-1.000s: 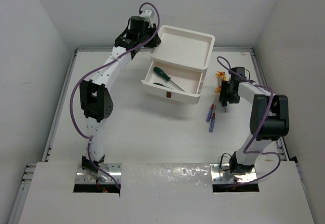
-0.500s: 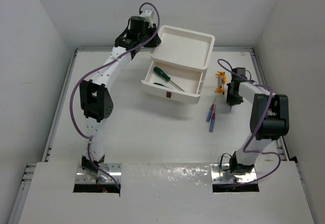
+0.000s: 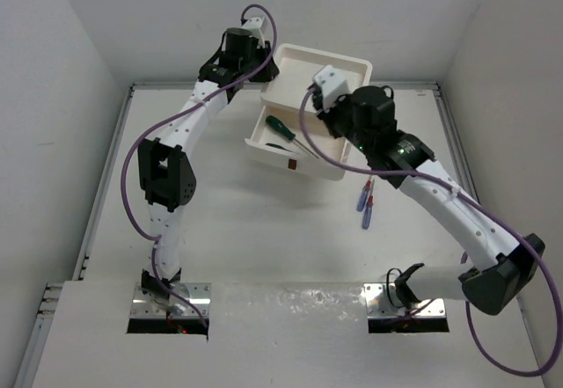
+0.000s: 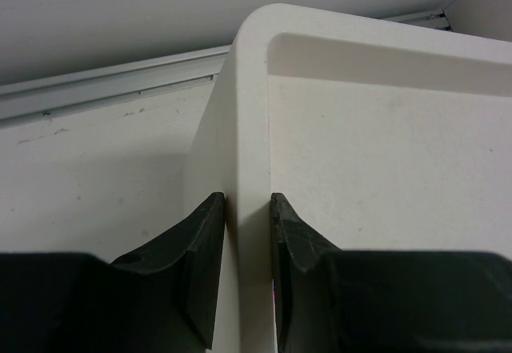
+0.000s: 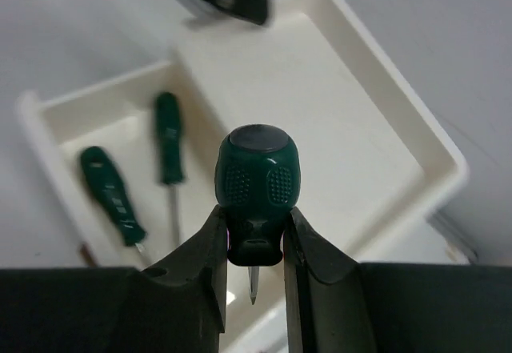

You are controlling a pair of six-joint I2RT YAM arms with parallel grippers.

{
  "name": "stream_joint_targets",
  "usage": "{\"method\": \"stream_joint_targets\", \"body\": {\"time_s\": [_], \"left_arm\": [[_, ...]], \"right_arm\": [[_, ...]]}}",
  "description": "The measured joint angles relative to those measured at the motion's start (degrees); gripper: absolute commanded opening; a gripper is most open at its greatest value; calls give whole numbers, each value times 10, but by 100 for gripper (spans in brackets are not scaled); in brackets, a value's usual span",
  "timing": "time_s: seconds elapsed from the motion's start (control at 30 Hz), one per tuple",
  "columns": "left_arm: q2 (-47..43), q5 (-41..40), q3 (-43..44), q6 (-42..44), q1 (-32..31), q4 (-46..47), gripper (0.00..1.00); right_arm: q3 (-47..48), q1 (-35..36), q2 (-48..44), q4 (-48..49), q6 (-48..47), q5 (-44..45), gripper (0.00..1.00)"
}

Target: Sort the tools into containers

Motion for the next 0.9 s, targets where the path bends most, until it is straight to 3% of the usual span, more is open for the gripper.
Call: {"method": "stream_joint_targets", "body": {"time_s": [0.13,0.23,0.27,0.33,0.37,0.5,0.6,0.67,0.7,0.73,0.8,0.83,0.9], "left_arm": [[0,0,-2,0,0,3,9],[-2,-1,-6,0,0,5,9],[-2,-1,-7,0,0,6,9],[-3,-1,-7,0,0,7,9],[-3,-1,-8,0,0,8,9],[-3,-1,-8,0,0,8,9],[-3,-1,-8,0,0,8,9],[-3,-1,-8,0,0,8,9],[-3,-1,-8,0,0,8,9],[-3,-1,-8,0,0,8,9],[-3,-1,-8,0,0,8,9],[-3,-1,-8,0,0,8,9],[-3,-1,-8,0,0,8,9]], "right_arm": [[23,64,43,-2,-46,-65,0],[58,77,123,-40,-63,-74,7],[62,79,143,-50,-66,-73,21],[63,80,171,-75,-70,-73,31],[63,80,178,-88,-71,-72,43],[70,79,178,-102,-77,-63,64],[85,79,175,-103,-79,-56,69],[94,80,172,-104,-78,-52,67],[99,80,170,-106,-76,-52,60],[105,80,168,-108,-73,-51,41],[115,80,161,-107,-59,-55,19],[115,80,154,-103,-46,-61,4],[106,80,130,-82,-17,-83,0]]}}
